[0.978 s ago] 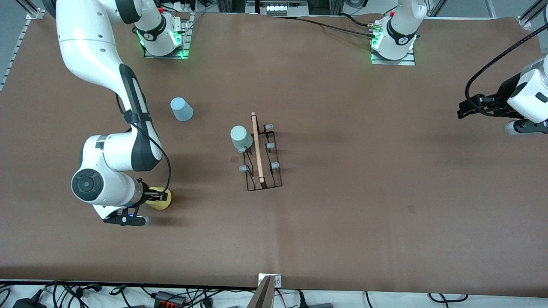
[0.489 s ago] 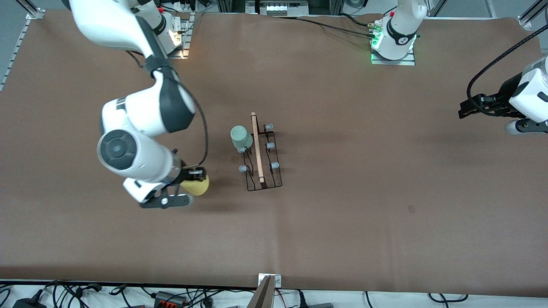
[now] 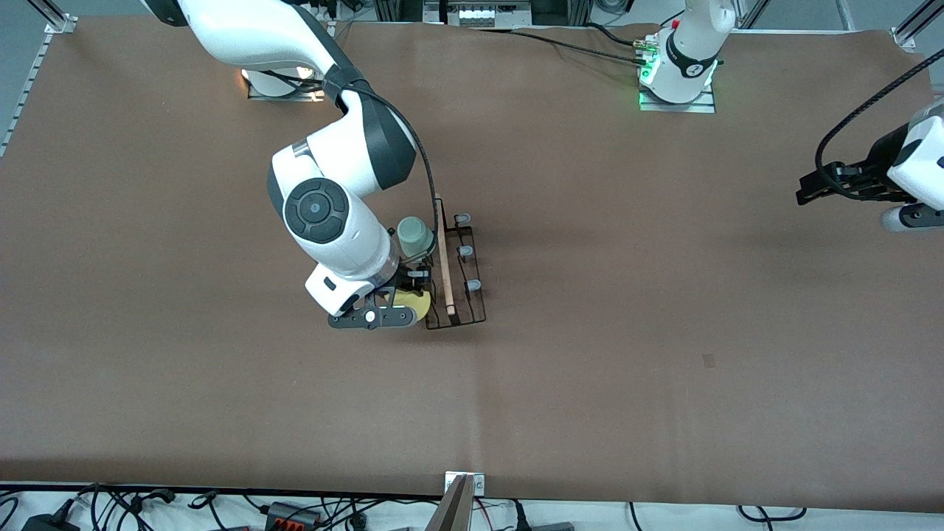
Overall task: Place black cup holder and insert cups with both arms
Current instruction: 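Carry the yellow cup with the right gripper onto a rack peg, then open the right gripper and withdraw it from the rack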
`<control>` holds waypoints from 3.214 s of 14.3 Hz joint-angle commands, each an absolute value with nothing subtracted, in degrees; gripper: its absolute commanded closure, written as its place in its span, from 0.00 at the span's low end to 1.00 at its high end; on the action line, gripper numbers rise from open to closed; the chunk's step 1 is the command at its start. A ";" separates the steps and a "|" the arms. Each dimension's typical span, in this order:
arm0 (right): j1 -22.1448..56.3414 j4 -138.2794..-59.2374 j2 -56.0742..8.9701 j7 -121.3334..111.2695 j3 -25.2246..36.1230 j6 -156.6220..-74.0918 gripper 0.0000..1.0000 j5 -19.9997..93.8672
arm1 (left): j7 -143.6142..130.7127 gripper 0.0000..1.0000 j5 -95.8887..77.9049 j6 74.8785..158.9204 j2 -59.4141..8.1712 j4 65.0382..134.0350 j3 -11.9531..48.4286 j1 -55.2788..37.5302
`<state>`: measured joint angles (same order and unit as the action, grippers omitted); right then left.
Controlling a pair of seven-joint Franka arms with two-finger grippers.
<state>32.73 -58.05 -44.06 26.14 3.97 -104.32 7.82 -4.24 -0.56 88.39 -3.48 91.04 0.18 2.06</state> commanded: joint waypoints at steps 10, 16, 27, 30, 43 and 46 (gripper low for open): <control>32.43 -59.41 -45.96 26.89 3.34 -104.68 0.78 13.36 | -4.13 0.00 0.44 87.45 -2.11 91.85 1.23 2.37; 32.78 -59.50 -47.37 27.25 3.34 -104.85 0.78 12.92 | -4.13 0.00 0.44 87.36 -2.20 91.76 1.23 2.37; 32.17 -58.98 -45.35 26.54 5.44 -101.79 0.00 8.53 | -4.13 0.00 0.53 87.45 -2.29 91.67 1.23 2.37; 31.21 -59.06 -41.67 26.11 8.42 -100.64 0.00 8.52 | -4.13 0.00 0.44 87.54 -2.29 91.67 1.23 2.37; 11.62 -70.01 -27.54 12.40 8.53 -97.98 0.00 7.21 | -4.13 0.00 0.44 87.45 -2.29 91.67 1.23 2.37; 4.69 -79.78 -19.10 7.06 6.52 -101.33 0.00 6.94 | -4.04 0.00 0.44 87.45 -2.29 91.67 1.23 2.29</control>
